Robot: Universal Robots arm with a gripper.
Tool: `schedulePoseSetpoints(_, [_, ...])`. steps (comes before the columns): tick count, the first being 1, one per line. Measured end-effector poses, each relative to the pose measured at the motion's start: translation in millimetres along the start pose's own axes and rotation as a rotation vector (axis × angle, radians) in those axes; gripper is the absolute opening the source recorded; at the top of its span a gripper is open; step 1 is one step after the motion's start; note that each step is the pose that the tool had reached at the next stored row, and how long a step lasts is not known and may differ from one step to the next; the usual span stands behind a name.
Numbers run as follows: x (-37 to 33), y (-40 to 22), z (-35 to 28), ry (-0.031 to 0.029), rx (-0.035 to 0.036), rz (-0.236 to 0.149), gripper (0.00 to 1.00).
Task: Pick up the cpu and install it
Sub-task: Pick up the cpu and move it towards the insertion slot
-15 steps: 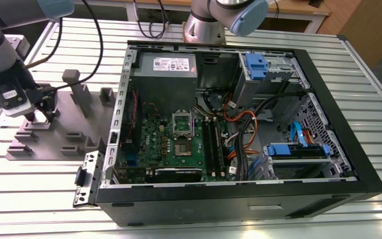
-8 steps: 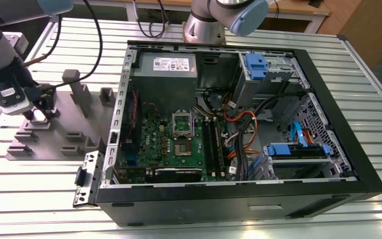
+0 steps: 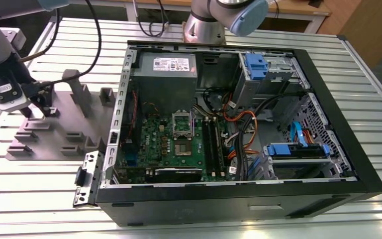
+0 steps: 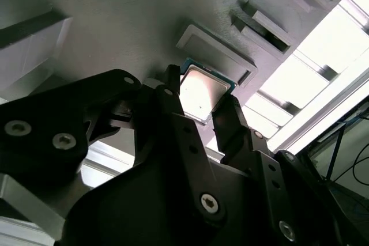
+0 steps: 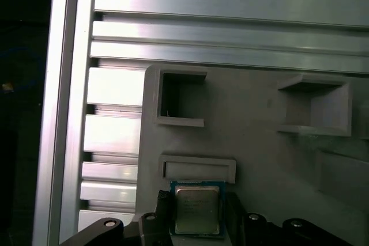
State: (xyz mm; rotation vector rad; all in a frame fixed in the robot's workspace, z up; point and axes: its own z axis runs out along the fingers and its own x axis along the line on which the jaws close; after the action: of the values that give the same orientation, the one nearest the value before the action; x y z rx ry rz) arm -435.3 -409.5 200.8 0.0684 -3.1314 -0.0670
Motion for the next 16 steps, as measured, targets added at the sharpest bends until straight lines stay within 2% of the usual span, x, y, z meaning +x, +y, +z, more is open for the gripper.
schedulePoseSetpoints(16, [0.1,0.7,-17.1,0.0001,0.0,0.0,0.47])
